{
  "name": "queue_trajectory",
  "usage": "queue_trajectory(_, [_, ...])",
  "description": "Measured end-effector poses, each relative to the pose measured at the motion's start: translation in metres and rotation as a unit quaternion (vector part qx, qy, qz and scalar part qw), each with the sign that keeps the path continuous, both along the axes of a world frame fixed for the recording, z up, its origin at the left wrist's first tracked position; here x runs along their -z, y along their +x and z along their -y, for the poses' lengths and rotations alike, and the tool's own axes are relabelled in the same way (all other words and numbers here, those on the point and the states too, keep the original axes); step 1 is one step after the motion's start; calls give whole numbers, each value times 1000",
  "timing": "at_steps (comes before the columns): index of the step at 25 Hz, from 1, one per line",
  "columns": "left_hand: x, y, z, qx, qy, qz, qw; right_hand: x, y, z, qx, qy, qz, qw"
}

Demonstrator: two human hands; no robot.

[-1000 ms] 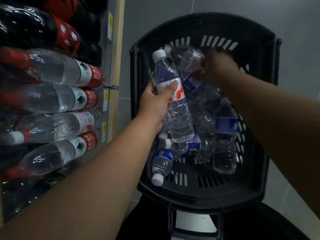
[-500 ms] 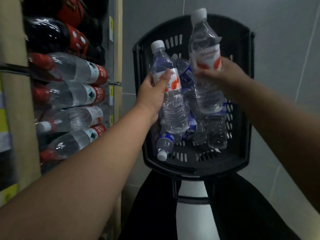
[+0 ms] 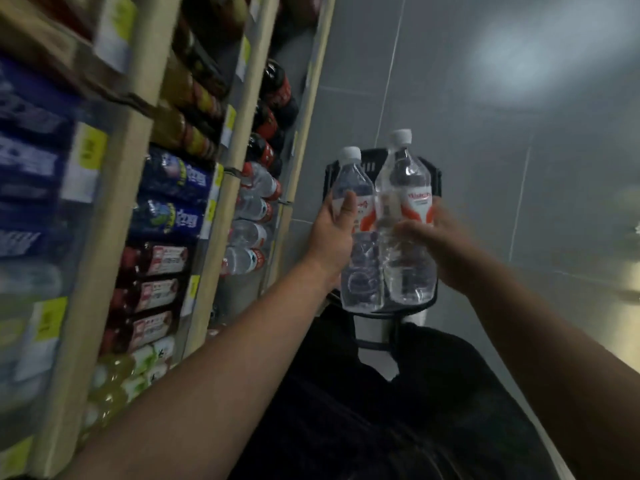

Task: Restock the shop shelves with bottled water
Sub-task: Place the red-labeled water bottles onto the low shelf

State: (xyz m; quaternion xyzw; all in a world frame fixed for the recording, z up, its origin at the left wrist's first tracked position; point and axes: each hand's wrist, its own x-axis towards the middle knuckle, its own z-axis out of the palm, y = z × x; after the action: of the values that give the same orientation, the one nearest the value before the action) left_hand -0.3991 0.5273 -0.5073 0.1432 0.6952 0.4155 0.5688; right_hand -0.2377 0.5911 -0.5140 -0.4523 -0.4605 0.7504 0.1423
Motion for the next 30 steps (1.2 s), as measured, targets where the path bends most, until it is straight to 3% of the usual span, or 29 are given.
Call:
queue_trajectory(4, [-62, 13, 46, -53, 42, -44, 997, -65, 3, 33, -45, -13, -55, 997])
queue_trajectory(11, [-131, 44, 153, -240, 64, -105, 963, -143, -5, 95, -194, 16, -99, 976])
queue_trajectory(19, [-186, 66, 291, -331, 94, -163, 925, -184, -22, 194, -326, -136, -83, 932])
queue_trajectory(24, [-201, 66, 408, -405, 81, -178, 893, -191, -48, 305, -417, -92, -138, 894])
queue_trajectory(30, [-192, 77, 551, -514, 47, -112, 849, -174, -59, 448, -454, -45, -85, 886])
